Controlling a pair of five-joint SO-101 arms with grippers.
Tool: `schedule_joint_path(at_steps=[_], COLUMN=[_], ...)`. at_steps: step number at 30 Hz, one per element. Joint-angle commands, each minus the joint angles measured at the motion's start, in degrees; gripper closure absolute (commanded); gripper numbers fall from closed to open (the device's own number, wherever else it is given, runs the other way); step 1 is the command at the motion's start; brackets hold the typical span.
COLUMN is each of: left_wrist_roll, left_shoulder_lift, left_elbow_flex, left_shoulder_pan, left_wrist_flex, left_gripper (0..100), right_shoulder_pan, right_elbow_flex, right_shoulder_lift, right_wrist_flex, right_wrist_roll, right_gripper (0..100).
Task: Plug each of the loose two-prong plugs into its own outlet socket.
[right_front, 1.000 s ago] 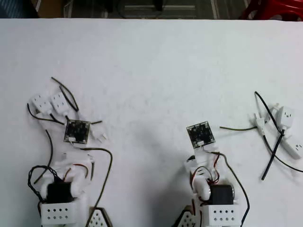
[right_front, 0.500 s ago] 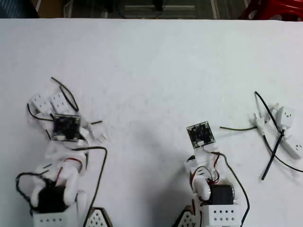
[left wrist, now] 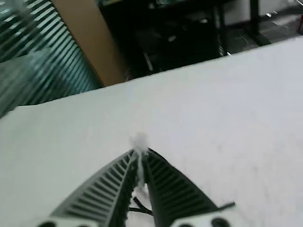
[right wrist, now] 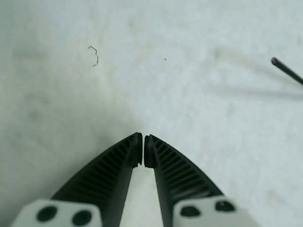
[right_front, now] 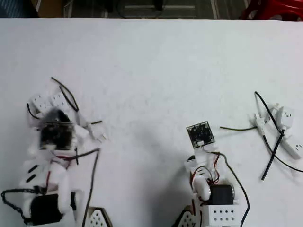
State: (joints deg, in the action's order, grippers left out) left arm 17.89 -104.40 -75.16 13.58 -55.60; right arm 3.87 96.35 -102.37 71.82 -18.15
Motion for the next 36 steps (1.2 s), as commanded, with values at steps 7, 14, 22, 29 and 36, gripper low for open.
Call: schedule_joint_path(at_steps=[7, 14, 22, 29, 36], left_wrist_roll=[-8.5, -21.5, -25.9, -30.8, -37.9], left_shoulder_lift=[35.1, 78.2, 111.4, 128.7, 138.3], left_elbow_flex=[24.8, 55.2, 75.4, 87.7, 96.1], left_shoulder_pan=[14.4, 18.9, 22.3, 22.3, 21.9], left_wrist_flex=[2.5, -11.4, -20.1, -20.0, -20.0], left_gripper=[83, 83, 83, 83, 83], right_shoulder_pan=[-0.5, -0.4, -0.4, -0.4, -0.4], right_elbow_flex=[0.5, 0.5, 0.5, 0.5, 0.5], right_shoulder_lift=[-0.5, -0.5, -0.5, -0.5, -0.5], right_wrist_flex=[0.5, 0.5, 0.5, 0.5, 0.5], right_wrist_roll=[0.1, 0.1, 0.1, 0.1, 0.0], right_gripper=[97.8, 97.8, 97.8, 97.8, 97.8])
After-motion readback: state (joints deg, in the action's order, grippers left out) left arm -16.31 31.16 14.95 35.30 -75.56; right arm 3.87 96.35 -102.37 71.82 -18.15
